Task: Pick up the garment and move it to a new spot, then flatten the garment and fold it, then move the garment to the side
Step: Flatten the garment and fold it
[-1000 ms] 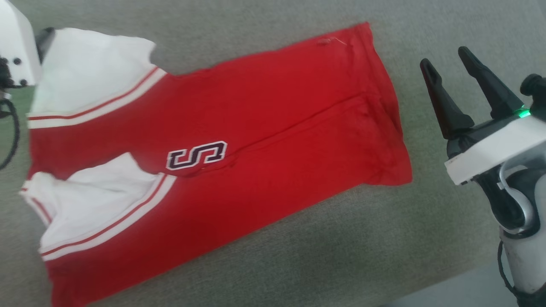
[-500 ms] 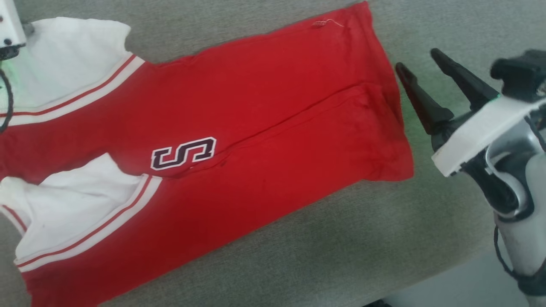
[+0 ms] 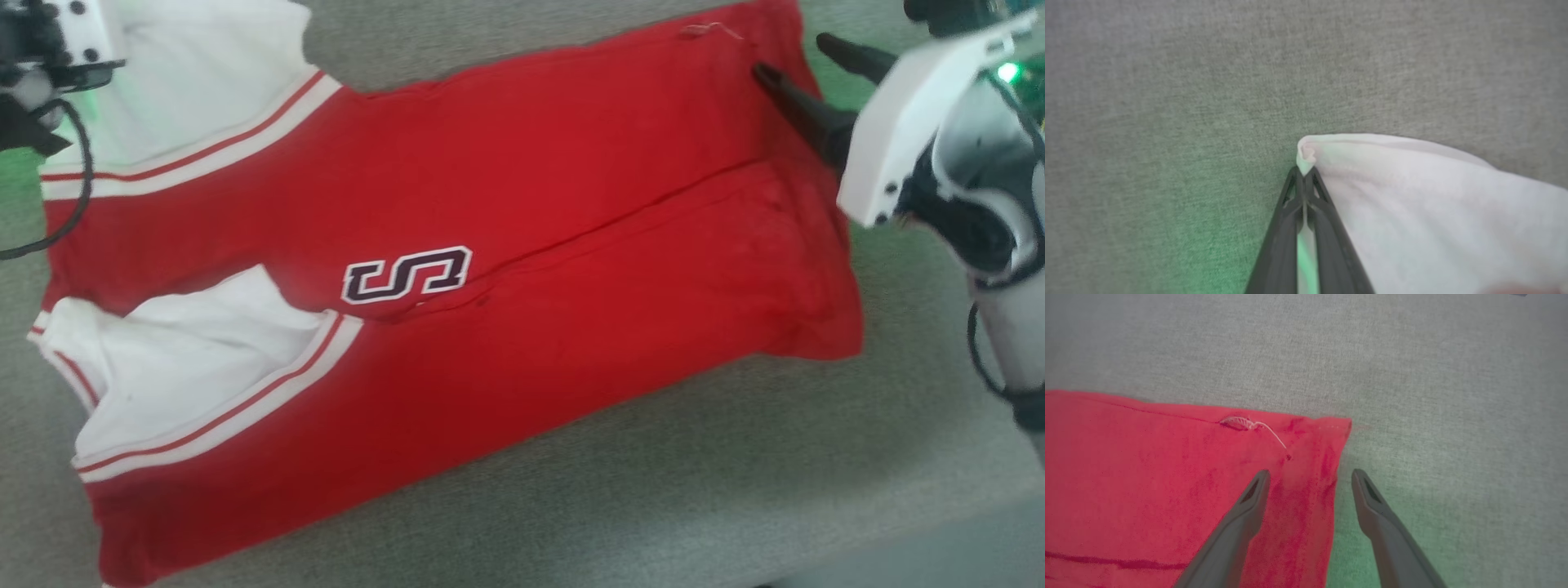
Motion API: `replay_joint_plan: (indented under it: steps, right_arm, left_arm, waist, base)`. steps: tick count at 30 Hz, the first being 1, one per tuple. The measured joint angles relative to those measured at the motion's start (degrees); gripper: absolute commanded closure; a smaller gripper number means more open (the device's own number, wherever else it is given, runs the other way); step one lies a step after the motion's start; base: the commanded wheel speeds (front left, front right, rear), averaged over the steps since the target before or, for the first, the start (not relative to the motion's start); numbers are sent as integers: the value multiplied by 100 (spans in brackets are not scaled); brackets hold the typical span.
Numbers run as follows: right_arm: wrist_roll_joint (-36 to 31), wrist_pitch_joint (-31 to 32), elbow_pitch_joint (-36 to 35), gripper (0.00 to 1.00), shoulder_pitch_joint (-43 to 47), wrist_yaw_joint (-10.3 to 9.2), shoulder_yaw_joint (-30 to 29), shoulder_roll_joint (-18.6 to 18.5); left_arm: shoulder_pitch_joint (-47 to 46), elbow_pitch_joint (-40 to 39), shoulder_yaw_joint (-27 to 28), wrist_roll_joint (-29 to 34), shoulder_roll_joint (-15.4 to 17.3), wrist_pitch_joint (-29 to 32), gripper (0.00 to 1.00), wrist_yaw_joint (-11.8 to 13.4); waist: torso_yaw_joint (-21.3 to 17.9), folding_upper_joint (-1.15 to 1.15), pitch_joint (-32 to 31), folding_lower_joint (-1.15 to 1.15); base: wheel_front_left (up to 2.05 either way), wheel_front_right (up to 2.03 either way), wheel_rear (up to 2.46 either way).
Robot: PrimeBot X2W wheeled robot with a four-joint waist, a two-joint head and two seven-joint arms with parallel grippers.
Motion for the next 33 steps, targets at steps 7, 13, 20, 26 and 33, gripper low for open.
replay_joint_plan:
  steps: [7, 13, 20, 26, 33]
  right_arm:
    - [25, 905, 846, 0, -857, 0, 346, -36]
    - [202, 1589, 1516, 100, -1410, 0, 590, 7]
    - [264, 1631, 1725, 100, -1547, 3, 798, -114]
    - [303, 1474, 1534, 100, -1304, 4, 829, -405]
    - [398, 1385, 982, 100, -879, 3, 701, -799]
  left_arm:
    - [-199, 232, -64, 15, -330, -237, 100, -214]
    - [-321, 481, -77, 16, -563, -501, 100, -356]
    - [-339, 743, -66, -31, -801, -838, 100, -603]
    - [-253, 687, -136, -80, -872, -837, 100, -783]
    - [-152, 174, -164, -105, -764, -817, 100, -880]
  waist:
    - [237, 0, 79, 0]
    - [344, 0, 115, 0]
    - [485, 0, -45, 0]
    - [641, 0, -329, 0]
    - [926, 0, -692, 0]
  base:
    - [0, 0, 0]
    - [0, 0, 0]
    - [0, 0, 0]
    - [0, 0, 0]
    - [0, 0, 0]
